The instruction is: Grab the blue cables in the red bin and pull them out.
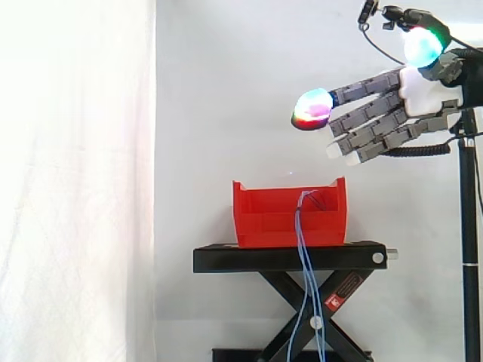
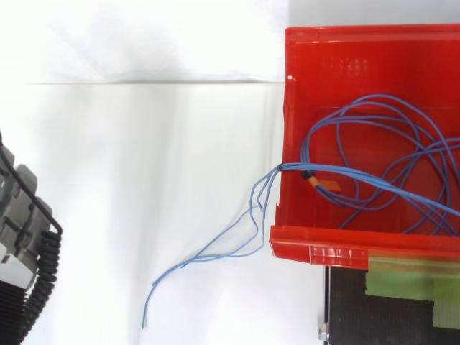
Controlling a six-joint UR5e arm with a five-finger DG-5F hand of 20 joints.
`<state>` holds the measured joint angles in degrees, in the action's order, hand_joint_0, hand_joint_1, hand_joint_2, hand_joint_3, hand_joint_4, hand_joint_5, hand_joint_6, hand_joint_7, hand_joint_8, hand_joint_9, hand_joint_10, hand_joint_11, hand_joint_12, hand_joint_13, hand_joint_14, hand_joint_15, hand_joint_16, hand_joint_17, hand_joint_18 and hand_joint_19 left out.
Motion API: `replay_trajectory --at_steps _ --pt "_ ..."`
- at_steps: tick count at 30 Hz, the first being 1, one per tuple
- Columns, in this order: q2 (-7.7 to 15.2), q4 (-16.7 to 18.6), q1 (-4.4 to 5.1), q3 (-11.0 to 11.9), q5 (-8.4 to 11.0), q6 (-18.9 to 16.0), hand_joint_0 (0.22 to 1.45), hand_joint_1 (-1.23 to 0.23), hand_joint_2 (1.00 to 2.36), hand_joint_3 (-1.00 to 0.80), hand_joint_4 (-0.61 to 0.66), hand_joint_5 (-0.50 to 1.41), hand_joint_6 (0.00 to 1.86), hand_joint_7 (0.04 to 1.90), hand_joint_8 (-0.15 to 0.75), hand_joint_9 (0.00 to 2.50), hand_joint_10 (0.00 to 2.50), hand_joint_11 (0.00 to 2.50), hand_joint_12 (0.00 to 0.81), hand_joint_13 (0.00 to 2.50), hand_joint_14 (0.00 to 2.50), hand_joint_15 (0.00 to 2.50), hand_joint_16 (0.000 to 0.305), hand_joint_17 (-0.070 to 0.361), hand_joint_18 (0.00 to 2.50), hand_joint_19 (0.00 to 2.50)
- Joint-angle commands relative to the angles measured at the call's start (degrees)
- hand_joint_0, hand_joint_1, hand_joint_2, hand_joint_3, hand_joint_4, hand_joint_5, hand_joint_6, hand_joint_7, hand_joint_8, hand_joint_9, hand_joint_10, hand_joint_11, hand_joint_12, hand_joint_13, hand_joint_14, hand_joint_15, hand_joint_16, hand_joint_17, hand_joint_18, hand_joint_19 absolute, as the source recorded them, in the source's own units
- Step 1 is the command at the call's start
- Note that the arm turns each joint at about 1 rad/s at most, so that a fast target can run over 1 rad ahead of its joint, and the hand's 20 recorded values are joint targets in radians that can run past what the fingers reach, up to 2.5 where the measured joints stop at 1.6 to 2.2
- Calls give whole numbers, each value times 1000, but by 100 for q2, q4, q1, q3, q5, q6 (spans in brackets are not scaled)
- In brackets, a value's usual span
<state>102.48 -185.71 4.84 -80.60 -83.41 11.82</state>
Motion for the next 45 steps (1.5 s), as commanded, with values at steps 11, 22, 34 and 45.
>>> replay_trajectory --at_steps 11,22,34,45 --pt "0 9 8 0 9 0 721 -886 1000 -1000 112 346 7 202 218 283 0 0 350 198 4 110 53 120 96 228" --pt "0 35 17 0 9 -9 722 -885 1000 -1000 113 346 8 203 219 284 0 0 349 200 4 104 53 119 97 220" --pt "141 2013 105 141 88 1081 729 -892 1000 -1000 116 351 7 210 218 286 0 0 348 201 3 104 53 119 98 222" --pt "378 2215 193 150 44 2356 764 -1000 1000 -1000 190 551 5 701 221 335 0 82 339 215 3 98 51 116 131 196"
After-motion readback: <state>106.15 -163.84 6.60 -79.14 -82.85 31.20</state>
